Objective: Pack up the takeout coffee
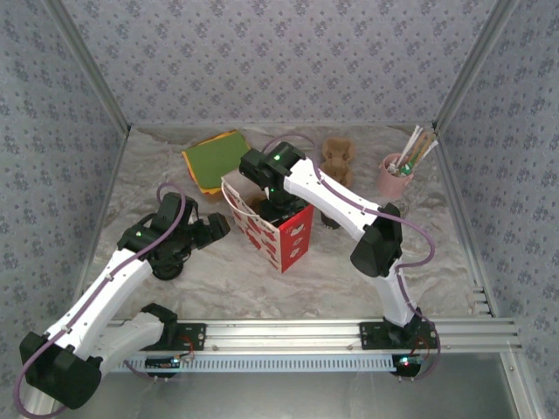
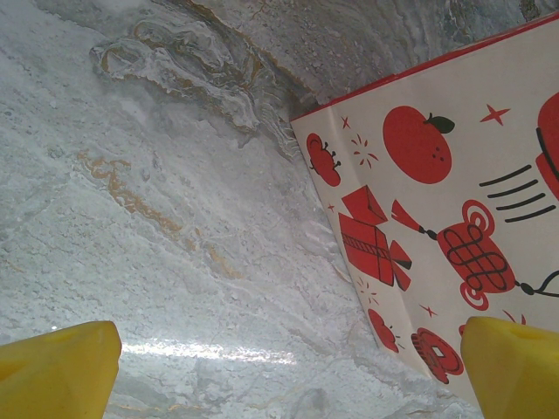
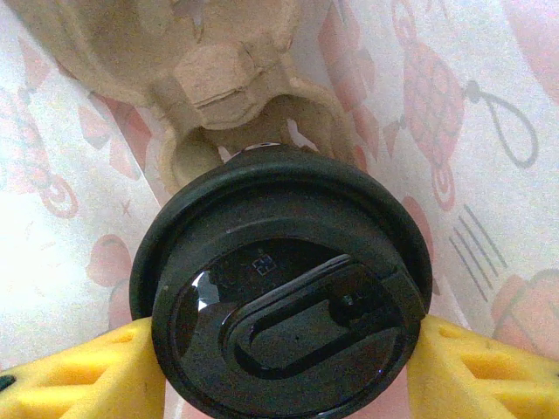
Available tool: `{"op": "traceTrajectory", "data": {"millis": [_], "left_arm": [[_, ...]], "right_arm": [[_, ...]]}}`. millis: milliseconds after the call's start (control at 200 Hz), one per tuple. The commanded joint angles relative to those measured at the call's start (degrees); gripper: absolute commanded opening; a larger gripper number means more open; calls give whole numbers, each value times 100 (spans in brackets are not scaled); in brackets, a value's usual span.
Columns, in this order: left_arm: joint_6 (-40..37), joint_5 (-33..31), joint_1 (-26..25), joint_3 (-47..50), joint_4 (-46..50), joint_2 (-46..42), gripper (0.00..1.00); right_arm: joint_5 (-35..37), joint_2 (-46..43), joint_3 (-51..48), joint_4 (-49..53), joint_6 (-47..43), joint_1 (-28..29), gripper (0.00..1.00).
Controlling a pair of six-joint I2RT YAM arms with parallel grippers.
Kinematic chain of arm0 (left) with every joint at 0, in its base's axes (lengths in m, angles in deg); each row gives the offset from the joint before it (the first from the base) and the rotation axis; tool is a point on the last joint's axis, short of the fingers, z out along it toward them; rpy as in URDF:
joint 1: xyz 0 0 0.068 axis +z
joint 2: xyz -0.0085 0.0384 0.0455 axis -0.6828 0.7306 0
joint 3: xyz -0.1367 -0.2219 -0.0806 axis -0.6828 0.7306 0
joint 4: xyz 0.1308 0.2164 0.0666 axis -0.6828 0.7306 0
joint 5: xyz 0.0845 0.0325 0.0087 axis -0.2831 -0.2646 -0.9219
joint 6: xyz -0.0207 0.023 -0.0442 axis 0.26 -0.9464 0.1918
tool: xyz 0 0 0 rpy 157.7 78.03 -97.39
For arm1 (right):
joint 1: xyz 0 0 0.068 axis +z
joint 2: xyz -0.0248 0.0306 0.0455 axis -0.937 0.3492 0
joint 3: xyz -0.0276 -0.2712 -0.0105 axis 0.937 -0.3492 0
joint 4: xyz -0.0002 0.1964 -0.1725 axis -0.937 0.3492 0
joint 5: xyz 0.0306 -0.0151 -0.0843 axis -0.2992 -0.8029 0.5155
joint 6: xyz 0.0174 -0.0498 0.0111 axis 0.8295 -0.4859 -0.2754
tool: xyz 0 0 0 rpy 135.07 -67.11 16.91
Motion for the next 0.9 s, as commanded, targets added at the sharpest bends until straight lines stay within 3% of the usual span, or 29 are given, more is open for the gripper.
{"op": "traceTrajectory", "data": {"millis": [0,894], "left_arm": [[-56,79,25,-48,-1,-53,100],[-88,98,21,-70,-79,71,100]], "right_arm": [[-18,16,159,97,17,-3,64],[-34,71,291,121,-1,-60,64]]}}
